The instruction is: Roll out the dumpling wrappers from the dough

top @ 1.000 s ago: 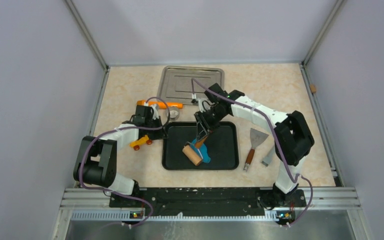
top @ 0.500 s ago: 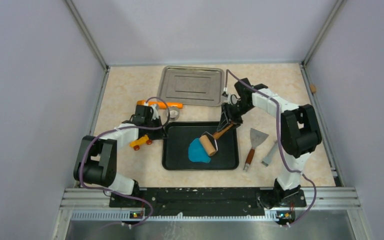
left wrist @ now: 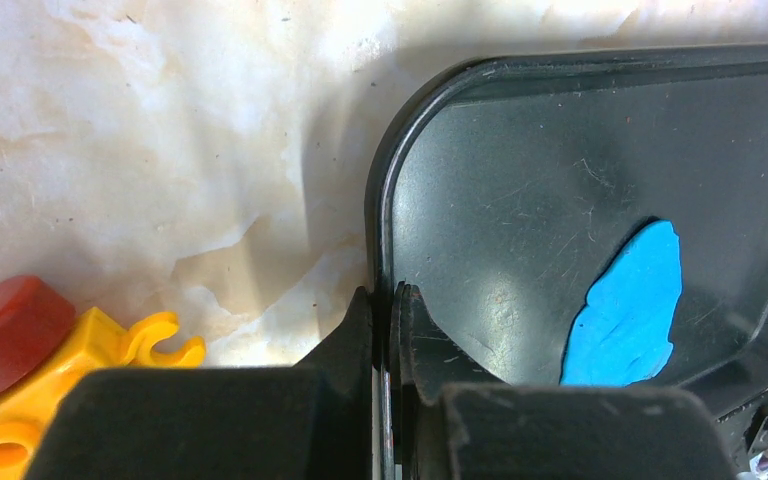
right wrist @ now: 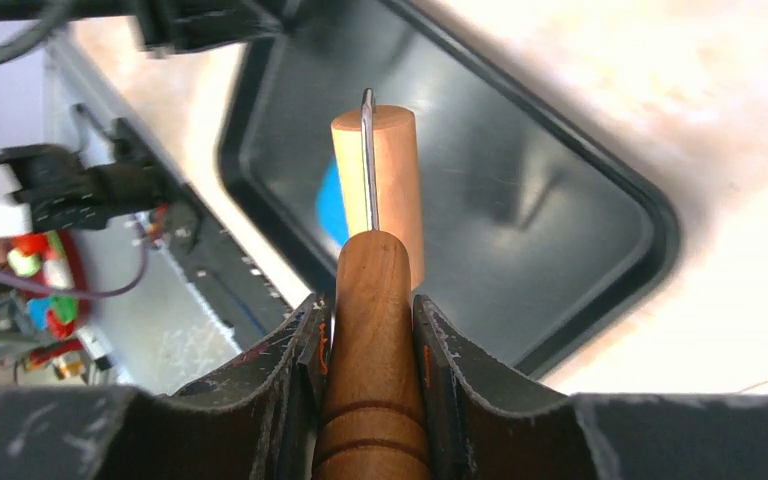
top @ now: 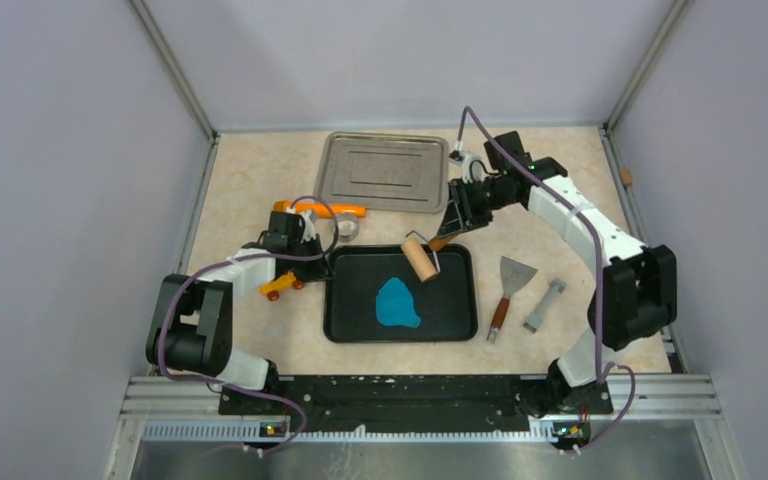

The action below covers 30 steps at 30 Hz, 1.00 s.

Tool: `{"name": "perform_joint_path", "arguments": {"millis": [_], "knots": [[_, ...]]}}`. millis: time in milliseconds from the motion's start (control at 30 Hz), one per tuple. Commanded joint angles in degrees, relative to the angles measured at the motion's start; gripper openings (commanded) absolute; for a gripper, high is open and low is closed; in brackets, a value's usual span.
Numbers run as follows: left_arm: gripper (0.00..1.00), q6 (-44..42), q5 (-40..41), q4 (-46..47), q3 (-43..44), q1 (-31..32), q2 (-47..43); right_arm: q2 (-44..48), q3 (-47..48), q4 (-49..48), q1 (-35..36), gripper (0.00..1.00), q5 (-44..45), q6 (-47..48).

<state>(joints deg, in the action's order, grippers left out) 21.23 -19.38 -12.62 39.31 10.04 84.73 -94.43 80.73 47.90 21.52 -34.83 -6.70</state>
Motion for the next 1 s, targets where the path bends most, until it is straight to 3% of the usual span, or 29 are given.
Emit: {"name": "perform_joint_path", "arguments": {"millis": [0, 100, 267, 400, 433, 567, 967], "knots": [[0.00, -1.99, -0.98, -4.24, -2.11, -0.20, -1.58, 1.67, -0.99, -5.26, 3.38, 0.00, -12.08, -4.42], [0.00, -1.74, -0.62, -4.97, -2.06, -0.24, -1.50, 0.16, -6.79, -12.65, 3.55, 0.00, -16.97, -13.54], [0.00, -0.89, -1.19, -4.81, -1.55, -0.29, -0.95, -2.28, -11.27, -15.81, 4.15, 0.00, -16.64, -15.16], [0.00, -0.58, -1.36, -4.20, -1.06, -0.29, 0.08, -3.87, -14.17, -17.34, 4.21, 0.00, -10.01, -14.43], [0.00, -0.50, -1.37, -4.09, -0.92, -0.29, 0.47, -4.53, -14.72, -16.70, 4.60, 0.00, -4.06, -14.14], [0.00, -0.24, -1.71, -4.46, -0.29, -0.29, 1.12, -6.88, -17.83, -18.55, 5.81, 0.00, 6.01, -12.57], [0.00, 0.38, -2.33, -3.22, -1.94, -0.37, -0.60, -14.82, -17.65, -25.00, 12.38, 0.00, 10.45, -12.49]]}}
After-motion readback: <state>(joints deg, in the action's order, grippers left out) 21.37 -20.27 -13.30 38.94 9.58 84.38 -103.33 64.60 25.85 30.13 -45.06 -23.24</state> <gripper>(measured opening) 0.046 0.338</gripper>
